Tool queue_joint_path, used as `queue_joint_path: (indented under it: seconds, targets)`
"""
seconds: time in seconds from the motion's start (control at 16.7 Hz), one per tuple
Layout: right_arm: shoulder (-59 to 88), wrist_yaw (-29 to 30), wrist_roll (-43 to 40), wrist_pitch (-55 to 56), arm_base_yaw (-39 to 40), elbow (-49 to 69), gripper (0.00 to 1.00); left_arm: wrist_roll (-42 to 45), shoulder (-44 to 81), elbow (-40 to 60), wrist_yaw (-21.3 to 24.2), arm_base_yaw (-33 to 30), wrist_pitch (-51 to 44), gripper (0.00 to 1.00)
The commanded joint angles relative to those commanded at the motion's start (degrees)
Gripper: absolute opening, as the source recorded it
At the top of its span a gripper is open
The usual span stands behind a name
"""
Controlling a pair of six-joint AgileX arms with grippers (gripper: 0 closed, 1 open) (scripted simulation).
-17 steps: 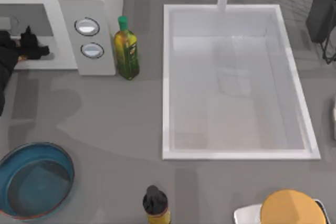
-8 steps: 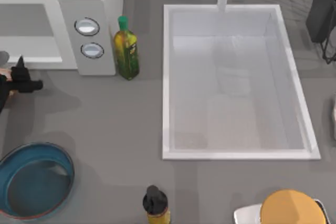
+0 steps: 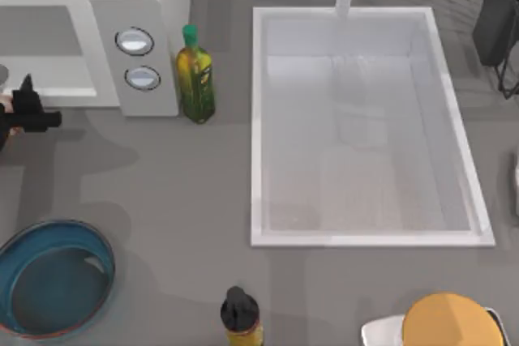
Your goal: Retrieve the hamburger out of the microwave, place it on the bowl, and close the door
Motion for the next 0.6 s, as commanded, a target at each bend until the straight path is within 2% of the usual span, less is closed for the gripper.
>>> queue_joint_path:
  seconds: [0.6]
  targets:
    - [0.0, 0.0, 0.0, 0.0, 0.0, 0.0, 1.0, 0.0, -19.3, 0.0, -0.2, 0.1, -19.7, 0.0]
